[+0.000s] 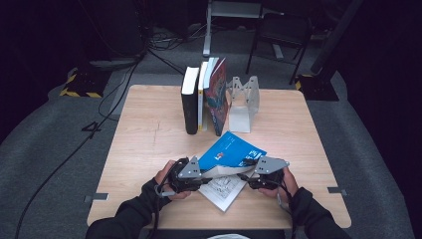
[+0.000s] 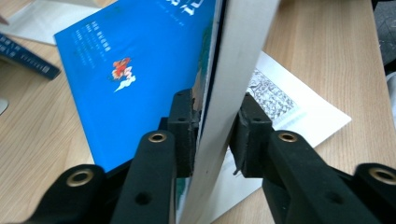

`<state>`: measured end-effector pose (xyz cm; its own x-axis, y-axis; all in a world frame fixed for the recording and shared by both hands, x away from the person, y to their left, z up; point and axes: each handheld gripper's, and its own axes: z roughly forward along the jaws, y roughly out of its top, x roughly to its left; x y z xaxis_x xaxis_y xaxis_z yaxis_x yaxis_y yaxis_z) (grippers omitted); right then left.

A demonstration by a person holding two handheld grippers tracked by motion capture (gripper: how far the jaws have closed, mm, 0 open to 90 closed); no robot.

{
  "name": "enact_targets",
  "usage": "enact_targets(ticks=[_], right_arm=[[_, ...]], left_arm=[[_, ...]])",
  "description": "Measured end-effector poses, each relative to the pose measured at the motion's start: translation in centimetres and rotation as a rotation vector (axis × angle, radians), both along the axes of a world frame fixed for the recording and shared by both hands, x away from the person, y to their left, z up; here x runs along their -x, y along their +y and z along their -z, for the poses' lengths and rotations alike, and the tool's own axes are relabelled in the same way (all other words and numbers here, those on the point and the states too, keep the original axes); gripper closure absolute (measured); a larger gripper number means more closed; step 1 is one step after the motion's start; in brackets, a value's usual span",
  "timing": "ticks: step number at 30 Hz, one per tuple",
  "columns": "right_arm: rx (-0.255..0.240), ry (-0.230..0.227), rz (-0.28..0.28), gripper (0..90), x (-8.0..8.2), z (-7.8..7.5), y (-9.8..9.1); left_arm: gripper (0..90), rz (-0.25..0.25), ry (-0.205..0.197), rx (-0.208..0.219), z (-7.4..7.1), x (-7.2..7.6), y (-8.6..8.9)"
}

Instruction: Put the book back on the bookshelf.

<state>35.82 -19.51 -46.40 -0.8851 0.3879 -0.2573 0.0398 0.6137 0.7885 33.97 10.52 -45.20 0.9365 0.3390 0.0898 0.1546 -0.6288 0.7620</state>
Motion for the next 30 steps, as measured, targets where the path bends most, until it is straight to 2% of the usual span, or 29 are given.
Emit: enact_targets(ticks=[2,4,7,8,9,12,14,16,21,24,27,30], right_arm=[[0.029,-0.023,-0.017,55.3,0.4,-0.1,0.6],[0.03,-0.019,-0.03,57.7,0.4,-0.2,0.9],[0.043,-0.023,-0.043,59.1,0.4,-0.5,1.3],[0.046,-0.023,-0.046,59.8,0.4,-0.6,1.5],[0.048,-0.017,-0.048,60.7,0.4,-0.8,1.7],[0.057,-0.019,-0.053,62.1,0.5,-1.1,2.2],[0.058,-0.031,-0.052,63.0,0.6,-1.3,2.5],[0.061,-0.042,-0.059,64.5,1.0,-1.3,3.0],[0.033,-0.028,-0.073,63.9,0.9,-1.3,3.3],[0.01,-0.01,-0.074,54.5,0.5,-1.1,3.1],[0.048,-0.036,-0.042,51.9,-0.1,-0.6,2.2],[0.056,-0.028,0.002,50.3,-1.0,-0.1,0.9]], left_arm=[[66.8,-0.012,-0.026,-0.009,-0.2,0.5,-0.2],[61.7,-0.018,-0.06,-0.031,-0.5,1.2,-0.6],[49.8,-0.015,-0.07,-0.031,-0.8,1.7,-1.2],[49.8,-0.018,-0.096,-0.048,-0.9,2.0,-1.7],[45.5,-0.022,-0.111,-0.062,-0.9,2.1,-1.9],[44.3,-0.046,-0.134,-0.08,-0.8,2.3,-2.1],[51.6,-0.067,-0.147,-0.064,-0.9,2.0,-1.7],[64.6,-0.071,-0.14,-0.038,-1.0,1.7,-1.1],[68.1,-0.04,-0.105,-0.01,-1.0,1.0,-0.1],[70.3,-0.024,-0.083,-0.008,-0.9,0.8,0.3],[70.4,-0.022,-0.067,0.007,-1.0,0.5,1.1],[70.2,-0.026,-0.042,0.034,-1.0,0.1,2.1]])
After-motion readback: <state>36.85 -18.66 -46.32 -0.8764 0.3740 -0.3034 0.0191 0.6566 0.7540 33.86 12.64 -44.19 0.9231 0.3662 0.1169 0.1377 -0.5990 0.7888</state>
